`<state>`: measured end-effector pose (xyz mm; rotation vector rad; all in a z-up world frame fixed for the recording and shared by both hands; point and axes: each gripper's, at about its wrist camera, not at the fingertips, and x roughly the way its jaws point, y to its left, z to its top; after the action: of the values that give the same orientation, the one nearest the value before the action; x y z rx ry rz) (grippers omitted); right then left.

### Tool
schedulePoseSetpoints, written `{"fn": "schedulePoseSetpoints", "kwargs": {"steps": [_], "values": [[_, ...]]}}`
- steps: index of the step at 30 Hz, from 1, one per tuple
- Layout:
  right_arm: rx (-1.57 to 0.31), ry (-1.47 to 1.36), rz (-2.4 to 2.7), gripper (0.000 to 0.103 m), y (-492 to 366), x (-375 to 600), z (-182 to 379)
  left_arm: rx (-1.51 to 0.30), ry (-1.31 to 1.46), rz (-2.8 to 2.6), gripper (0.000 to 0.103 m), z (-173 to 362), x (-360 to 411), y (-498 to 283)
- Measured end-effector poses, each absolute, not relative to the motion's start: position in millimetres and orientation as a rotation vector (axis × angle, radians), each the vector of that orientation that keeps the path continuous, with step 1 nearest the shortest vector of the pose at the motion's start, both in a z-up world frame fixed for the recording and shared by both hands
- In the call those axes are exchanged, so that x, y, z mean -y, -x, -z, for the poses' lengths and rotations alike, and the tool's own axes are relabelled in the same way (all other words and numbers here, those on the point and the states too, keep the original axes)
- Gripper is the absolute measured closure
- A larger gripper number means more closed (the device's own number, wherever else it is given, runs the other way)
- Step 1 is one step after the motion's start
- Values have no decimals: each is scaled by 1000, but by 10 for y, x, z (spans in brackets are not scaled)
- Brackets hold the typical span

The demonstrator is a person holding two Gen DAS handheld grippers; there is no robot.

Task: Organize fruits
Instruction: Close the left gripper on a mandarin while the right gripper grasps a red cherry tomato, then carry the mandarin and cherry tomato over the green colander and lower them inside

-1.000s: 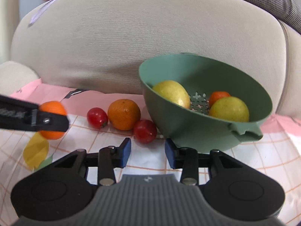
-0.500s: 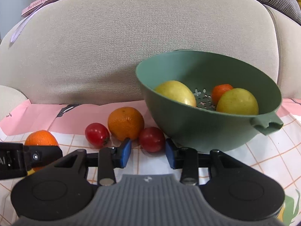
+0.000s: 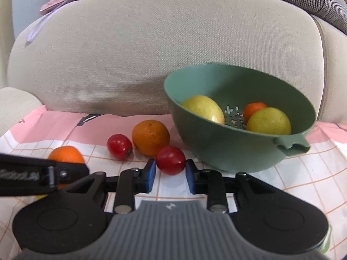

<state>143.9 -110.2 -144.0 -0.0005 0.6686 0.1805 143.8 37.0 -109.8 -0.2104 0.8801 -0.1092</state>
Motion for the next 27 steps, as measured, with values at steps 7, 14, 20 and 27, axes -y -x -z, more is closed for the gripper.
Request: {"fn": "schedulePoseSetpoints", "kwargs": {"steps": [7, 14, 20, 27], "values": [[-620, 30, -217, 77, -1225, 1172, 1197, -854, 211, 104, 52, 911, -345, -1344], [-583, 29, -229, 77, -1065, 1327, 913, -820, 200, 109, 52, 683, -265, -1267], [-544, 44, -226, 77, -983, 1495, 694, -798, 178, 135, 52, 511, -110, -1269], [-495, 75, -233, 77, -939, 1679, 509, -787, 144, 194, 52, 348, 113, -1378]]}}
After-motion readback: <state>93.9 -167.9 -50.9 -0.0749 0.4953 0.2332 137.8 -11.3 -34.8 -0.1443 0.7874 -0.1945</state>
